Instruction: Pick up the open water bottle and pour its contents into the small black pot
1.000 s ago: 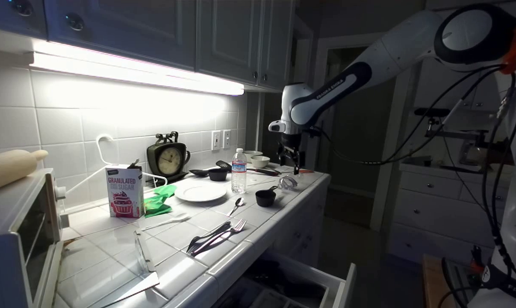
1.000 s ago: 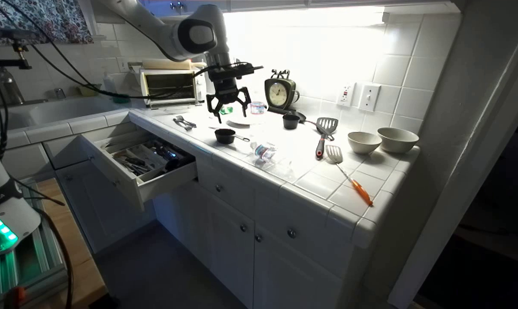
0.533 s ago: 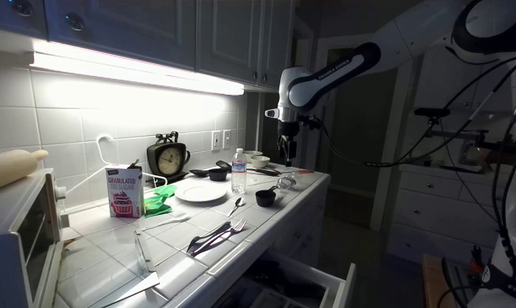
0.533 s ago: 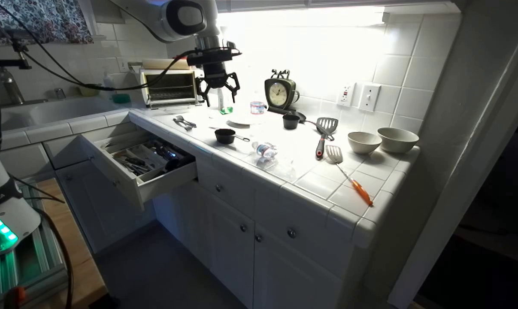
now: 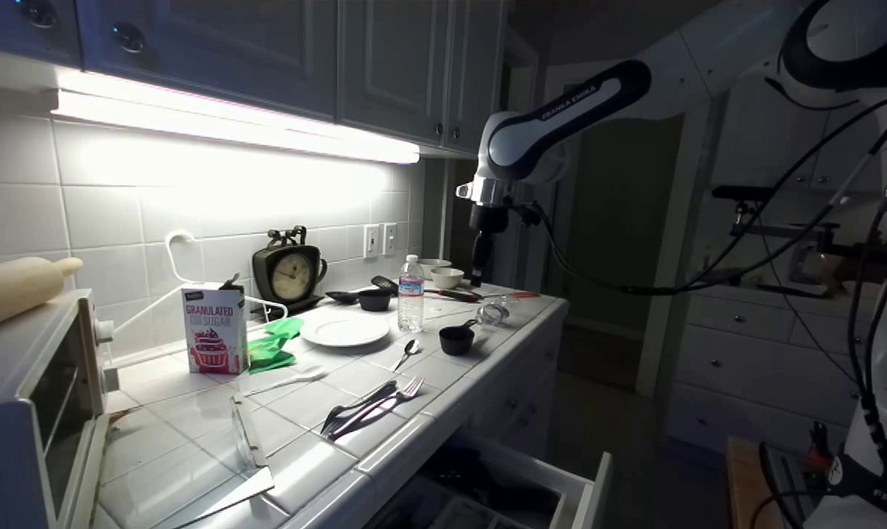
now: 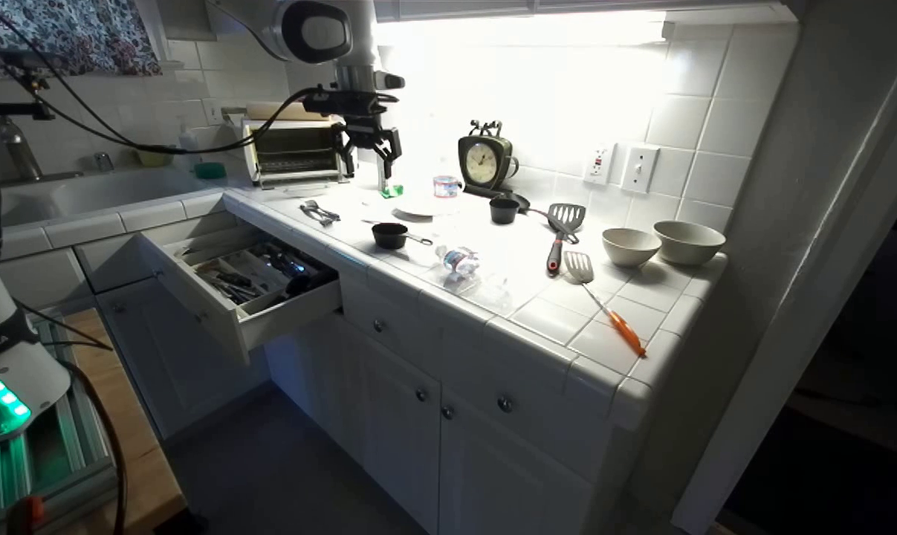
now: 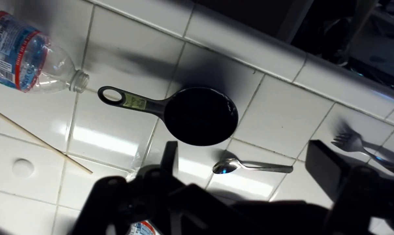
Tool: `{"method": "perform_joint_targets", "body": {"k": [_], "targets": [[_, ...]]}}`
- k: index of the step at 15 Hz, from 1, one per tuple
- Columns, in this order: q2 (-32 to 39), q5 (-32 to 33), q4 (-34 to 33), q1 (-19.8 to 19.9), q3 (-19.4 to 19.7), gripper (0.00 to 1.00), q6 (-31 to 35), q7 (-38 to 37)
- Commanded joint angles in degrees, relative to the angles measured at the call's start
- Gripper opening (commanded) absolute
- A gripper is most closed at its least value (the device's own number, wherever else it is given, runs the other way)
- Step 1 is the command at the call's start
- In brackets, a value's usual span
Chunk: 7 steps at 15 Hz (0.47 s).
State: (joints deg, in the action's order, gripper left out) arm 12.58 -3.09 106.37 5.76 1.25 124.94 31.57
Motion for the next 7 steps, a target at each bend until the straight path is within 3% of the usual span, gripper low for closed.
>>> {"method": "perform_joint_targets", "body": {"k": [1, 7], "targets": [[-2.06, -6.47, 1.66, 0.81, -0.79, 1.00, 0.26, -3.52], [-0.61, -5.75, -0.13, 0.41, -0.33, 1.00, 0.02, -3.52]]}}
